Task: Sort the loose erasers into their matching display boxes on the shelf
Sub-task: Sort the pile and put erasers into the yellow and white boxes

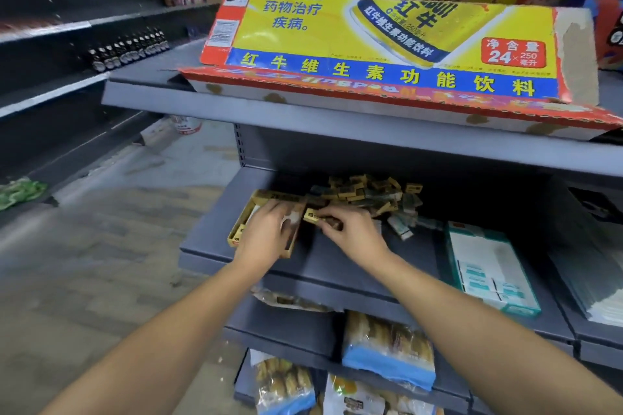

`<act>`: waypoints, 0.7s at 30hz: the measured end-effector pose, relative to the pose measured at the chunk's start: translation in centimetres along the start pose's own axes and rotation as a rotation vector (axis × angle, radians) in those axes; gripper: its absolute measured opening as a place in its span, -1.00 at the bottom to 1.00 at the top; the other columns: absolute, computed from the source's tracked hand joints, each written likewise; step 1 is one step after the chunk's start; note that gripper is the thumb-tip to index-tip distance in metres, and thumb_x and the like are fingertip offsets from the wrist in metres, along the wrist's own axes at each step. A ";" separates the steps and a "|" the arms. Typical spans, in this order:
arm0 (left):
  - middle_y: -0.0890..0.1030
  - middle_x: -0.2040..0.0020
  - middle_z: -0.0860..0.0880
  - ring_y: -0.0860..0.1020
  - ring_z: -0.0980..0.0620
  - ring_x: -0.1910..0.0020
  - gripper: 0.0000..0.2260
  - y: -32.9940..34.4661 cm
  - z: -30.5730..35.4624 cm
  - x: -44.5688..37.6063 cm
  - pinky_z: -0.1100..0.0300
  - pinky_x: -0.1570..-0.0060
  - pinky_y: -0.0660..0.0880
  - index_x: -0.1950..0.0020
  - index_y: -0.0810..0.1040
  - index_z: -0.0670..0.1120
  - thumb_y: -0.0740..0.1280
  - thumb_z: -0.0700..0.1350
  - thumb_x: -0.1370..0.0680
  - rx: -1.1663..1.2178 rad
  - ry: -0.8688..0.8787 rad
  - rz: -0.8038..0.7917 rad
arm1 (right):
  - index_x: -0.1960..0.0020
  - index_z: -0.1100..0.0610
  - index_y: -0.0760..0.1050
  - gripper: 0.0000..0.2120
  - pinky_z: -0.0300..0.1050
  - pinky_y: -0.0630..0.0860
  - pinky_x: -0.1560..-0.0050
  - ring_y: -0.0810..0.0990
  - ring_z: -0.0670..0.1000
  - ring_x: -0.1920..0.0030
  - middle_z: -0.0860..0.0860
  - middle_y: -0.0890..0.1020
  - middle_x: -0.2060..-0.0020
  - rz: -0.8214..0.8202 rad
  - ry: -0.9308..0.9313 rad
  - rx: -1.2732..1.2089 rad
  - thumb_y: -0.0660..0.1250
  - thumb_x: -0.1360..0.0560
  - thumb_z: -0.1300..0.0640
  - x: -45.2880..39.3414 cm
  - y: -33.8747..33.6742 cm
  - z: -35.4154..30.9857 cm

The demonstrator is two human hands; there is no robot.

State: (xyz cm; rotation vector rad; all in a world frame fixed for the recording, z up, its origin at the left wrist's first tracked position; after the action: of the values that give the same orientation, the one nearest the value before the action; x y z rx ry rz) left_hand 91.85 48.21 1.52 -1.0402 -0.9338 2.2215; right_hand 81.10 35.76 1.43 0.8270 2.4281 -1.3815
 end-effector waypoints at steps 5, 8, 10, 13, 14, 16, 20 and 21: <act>0.58 -0.07 -0.06 0.57 -0.11 -0.02 -0.72 -2.9 -5.1 1.8 0.05 0.09 0.50 -0.20 0.58 -0.14 0.28 -0.30 -0.51 -0.050 -0.107 0.020 | -0.15 0.08 0.63 -0.78 -0.12 0.50 -0.14 0.58 -0.02 -0.10 -0.01 0.65 -0.08 -0.152 0.011 0.042 0.35 -0.54 0.07 -2.1 5.0 -2.0; 0.59 -0.05 -0.06 0.57 -0.12 0.00 -0.71 -3.6 -6.5 2.2 0.06 0.10 0.49 -0.18 0.59 -0.14 0.26 -0.32 -0.51 -0.067 -0.134 0.029 | -0.12 0.07 0.64 -0.79 -0.05 0.50 -0.11 0.56 0.00 -0.12 -0.01 0.65 -0.07 -0.219 0.013 0.121 0.34 -0.53 0.07 -2.5 6.6 -2.5; 0.59 -0.04 -0.06 0.57 -0.12 0.01 -0.70 -3.6 -6.7 2.4 0.06 0.09 0.50 -0.18 0.59 -0.14 0.26 -0.33 -0.49 -0.072 -0.125 0.032 | -0.11 0.05 0.64 -0.81 -0.05 0.51 -0.11 0.56 0.00 -0.12 -0.02 0.65 -0.07 -0.249 0.011 0.157 0.34 -0.52 0.09 -2.5 7.1 -2.6; 0.59 -0.04 -0.06 0.57 -0.11 0.01 -0.71 -3.4 -6.8 2.4 0.06 0.08 0.51 -0.18 0.59 -0.16 0.26 -0.33 -0.50 -0.058 -0.114 0.033 | -0.10 0.03 0.64 -0.81 -0.07 0.50 -0.13 0.56 0.01 -0.12 -0.01 0.65 -0.07 -0.252 0.042 0.179 0.35 -0.51 0.11 -2.6 7.2 -2.3; 0.59 -0.04 -0.06 0.57 -0.11 0.00 -0.71 -3.3 -6.8 2.4 0.06 0.07 0.51 -0.18 0.59 -0.16 0.26 -0.32 -0.51 -0.052 -0.114 0.034 | -0.09 0.03 0.64 -0.81 -0.08 0.50 -0.14 0.56 0.01 -0.12 -0.01 0.64 -0.06 -0.251 0.055 0.181 0.36 -0.50 0.11 -2.7 7.2 -2.1; 0.59 -0.06 -0.04 0.57 -0.10 0.00 -0.71 -3.1 -6.7 2.3 0.05 0.05 0.52 -0.19 0.59 -0.16 0.25 -0.31 -0.52 -0.048 -0.114 0.031 | -0.07 0.03 0.65 -0.82 -0.07 0.50 -0.14 0.56 0.01 -0.11 -0.01 0.65 -0.05 -0.255 0.068 0.177 0.37 -0.49 0.10 -2.8 7.3 -2.0; 0.58 -0.05 -0.02 0.57 -0.08 0.00 -0.71 -2.8 -6.7 2.2 0.02 0.04 0.53 -0.20 0.58 -0.14 0.24 -0.30 -0.52 -0.047 -0.104 0.023 | -0.04 -0.04 0.64 -0.83 -0.05 0.51 -0.13 0.58 0.00 -0.08 -0.03 0.66 -0.02 -0.276 0.056 0.188 0.37 -0.47 0.03 -2.7 7.4 -2.2; 0.58 -0.05 -0.02 0.57 -0.08 0.00 -0.71 -2.9 -6.7 2.2 0.02 0.03 0.53 -0.20 0.59 -0.14 0.24 -0.31 -0.52 -0.047 -0.103 0.023 | -0.04 -0.04 0.64 -0.84 -0.06 0.51 -0.12 0.58 -0.01 -0.07 -0.03 0.66 -0.01 -0.278 0.051 0.195 0.37 -0.47 0.02 -2.6 7.5 -2.3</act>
State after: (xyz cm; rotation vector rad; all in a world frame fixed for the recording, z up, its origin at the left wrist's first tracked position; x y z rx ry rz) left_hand 96.39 53.96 -0.39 -0.9689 -1.0279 2.3009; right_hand 87.72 39.68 -1.51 0.5859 2.5528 -1.7391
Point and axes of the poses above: each hand's wrist, its own x-axis away from the middle knuckle, its own y-axis out of the palm, z = x × y, the point moved 8 cm from there along -x, towards the middle knuckle
